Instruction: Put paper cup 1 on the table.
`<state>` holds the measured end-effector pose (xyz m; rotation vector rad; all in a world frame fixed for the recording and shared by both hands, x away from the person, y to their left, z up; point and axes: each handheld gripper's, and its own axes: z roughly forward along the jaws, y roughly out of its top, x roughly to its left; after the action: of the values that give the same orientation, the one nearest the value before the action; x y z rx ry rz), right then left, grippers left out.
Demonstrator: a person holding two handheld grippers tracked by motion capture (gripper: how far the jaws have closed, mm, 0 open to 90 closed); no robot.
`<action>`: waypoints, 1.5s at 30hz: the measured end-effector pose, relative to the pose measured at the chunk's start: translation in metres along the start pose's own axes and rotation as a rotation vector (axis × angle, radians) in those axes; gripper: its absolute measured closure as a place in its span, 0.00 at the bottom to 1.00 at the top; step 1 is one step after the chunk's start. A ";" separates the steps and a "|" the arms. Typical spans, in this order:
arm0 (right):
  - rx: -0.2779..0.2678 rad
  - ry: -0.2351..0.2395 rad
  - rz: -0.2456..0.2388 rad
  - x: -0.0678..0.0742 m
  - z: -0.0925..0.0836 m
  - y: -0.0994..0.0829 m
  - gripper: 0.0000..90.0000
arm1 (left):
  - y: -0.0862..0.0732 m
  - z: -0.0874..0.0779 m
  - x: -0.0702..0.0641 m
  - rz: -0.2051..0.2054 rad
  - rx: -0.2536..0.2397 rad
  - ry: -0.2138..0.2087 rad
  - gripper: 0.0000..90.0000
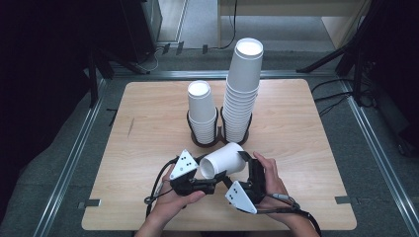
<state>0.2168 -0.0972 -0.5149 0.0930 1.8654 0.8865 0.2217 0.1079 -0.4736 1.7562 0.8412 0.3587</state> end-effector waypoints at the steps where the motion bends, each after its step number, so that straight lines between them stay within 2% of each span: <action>1: -0.007 -0.003 0.015 -0.002 -0.001 0.001 0.00 | 0.000 -0.001 0.002 -0.003 -0.012 0.006 0.27; 6: -0.014 -0.012 0.044 -0.004 -0.003 0.001 0.00 | 0.000 -0.004 0.005 -0.012 -0.045 0.017 0.27; 10: -0.030 -0.007 0.134 -0.009 -0.006 0.003 0.00 | 0.001 -0.011 0.007 -0.013 -0.109 0.027 0.27; 12: -0.033 -0.008 0.150 -0.010 -0.006 0.003 0.00 | 0.002 -0.012 0.008 -0.017 -0.126 0.034 0.27; 13: -0.042 -0.008 0.192 -0.012 -0.007 0.004 0.00 | 0.002 -0.016 0.010 -0.028 -0.158 0.044 0.27; 14: -0.042 -0.008 0.192 -0.012 -0.007 0.004 0.00 | 0.002 -0.016 0.010 -0.028 -0.158 0.044 0.27; 15: -0.045 -0.008 0.218 -0.013 -0.008 0.005 0.00 | 0.003 -0.017 0.011 -0.035 -0.173 0.050 0.27; 16: -0.051 -0.002 0.273 -0.016 -0.008 0.006 0.00 | 0.003 -0.020 0.013 -0.040 -0.200 0.059 0.27; 17: -0.051 -0.002 0.273 -0.016 -0.008 0.006 0.00 | 0.003 -0.020 0.013 -0.040 -0.200 0.059 0.27; 18: -0.050 0.004 0.298 -0.017 -0.009 0.006 0.00 | 0.003 -0.022 0.014 -0.047 -0.215 0.057 0.27; 19: -0.036 0.008 0.345 -0.020 -0.008 0.006 0.00 | 0.004 -0.024 0.016 -0.056 -0.234 0.054 0.27; 20: -0.036 0.008 0.345 -0.020 -0.008 0.006 0.00 | 0.004 -0.024 0.016 -0.056 -0.234 0.054 0.27; 21: -0.031 0.005 0.363 -0.021 -0.008 0.006 0.00 | 0.004 -0.025 0.016 -0.059 -0.241 0.053 0.27; 22: -0.028 0.009 0.414 -0.024 -0.007 0.005 0.00 | 0.004 -0.026 0.017 -0.059 -0.250 0.058 0.27; 23: -0.028 0.009 0.414 -0.024 -0.007 0.005 0.00 | 0.004 -0.026 0.017 -0.059 -0.250 0.058 0.27; 24: -0.024 0.010 0.442 -0.025 -0.007 0.004 0.00 | 0.004 -0.027 0.017 -0.062 -0.256 0.058 0.27; 25: -0.024 0.022 0.507 -0.028 -0.007 0.002 0.00 | 0.004 -0.027 0.017 -0.064 -0.261 0.055 0.27; 26: -0.024 0.022 0.507 -0.028 -0.007 0.002 0.00 | 0.004 -0.027 0.017 -0.063 -0.262 0.055 0.27; 27: -0.022 0.028 0.561 -0.031 -0.008 0.001 0.00 | 0.004 -0.027 0.017 -0.063 -0.266 0.057 0.27; 28: -0.022 0.028 0.561 -0.031 -0.008 0.001 0.00 | 0.004 -0.027 0.017 -0.063 -0.268 0.059 0.27; 29: -0.024 0.028 0.599 -0.033 -0.008 0.000 0.00 | 0.004 -0.028 0.017 -0.064 -0.273 0.059 0.27; 33: -0.035 0.033 0.638 -0.037 -0.009 0.000 0.00 | 0.004 -0.029 0.016 -0.067 -0.286 0.053 0.27; 34: -0.039 0.054 0.709 -0.041 -0.012 0.002 0.00 | 0.004 -0.029 0.015 -0.067 -0.290 0.053 0.27; 35: -0.039 0.054 0.709 -0.041 -0.012 0.002 0.00 | 0.003 -0.028 0.015 -0.067 -0.292 0.052 0.27; 36: -0.041 0.063 0.763 -0.043 -0.015 0.002 0.00 | 0.003 -0.028 0.014 -0.070 -0.294 0.048 0.27; 37: -0.038 0.058 0.850 -0.048 -0.020 0.005 0.00 | 0.001 -0.026 0.014 -0.078 -0.297 0.043 0.27; 38: -0.038 0.058 0.850 -0.048 -0.020 0.005 0.00 | 0.001 -0.026 0.014 -0.078 -0.297 0.043 0.27; 39: -0.035 0.052 0.900 -0.049 -0.024 0.007 0.00 | 0.000 -0.024 0.014 -0.081 -0.296 0.043 0.27; 40: -0.035 0.052 0.900 -0.049 -0.024 0.007 0.00 | 0.000 -0.023 0.014 -0.084 -0.294 0.043 0.27; 42: -0.012 0.007 0.978 -0.050 -0.028 0.010 0.00 | -0.001 -0.021 0.013 -0.088 -0.299 0.037 0.27; 43: 0.013 0.006 1.103 -0.051 -0.032 0.011 0.00 | -0.001 -0.020 0.011 -0.082 -0.303 0.040 0.27; 44: 0.013 0.006 1.103 -0.051 -0.032 0.011 0.00 | -0.001 -0.020 0.011 -0.082 -0.303 0.040 0.27; 45: 0.012 0.009 1.143 -0.051 -0.034 0.011 0.00 | -0.001 -0.019 0.010 -0.082 -0.308 0.038 0.27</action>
<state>0.2099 -0.1295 -0.4622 1.2483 1.7506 1.6040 0.2166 0.1283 -0.4694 1.4295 0.8345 0.4436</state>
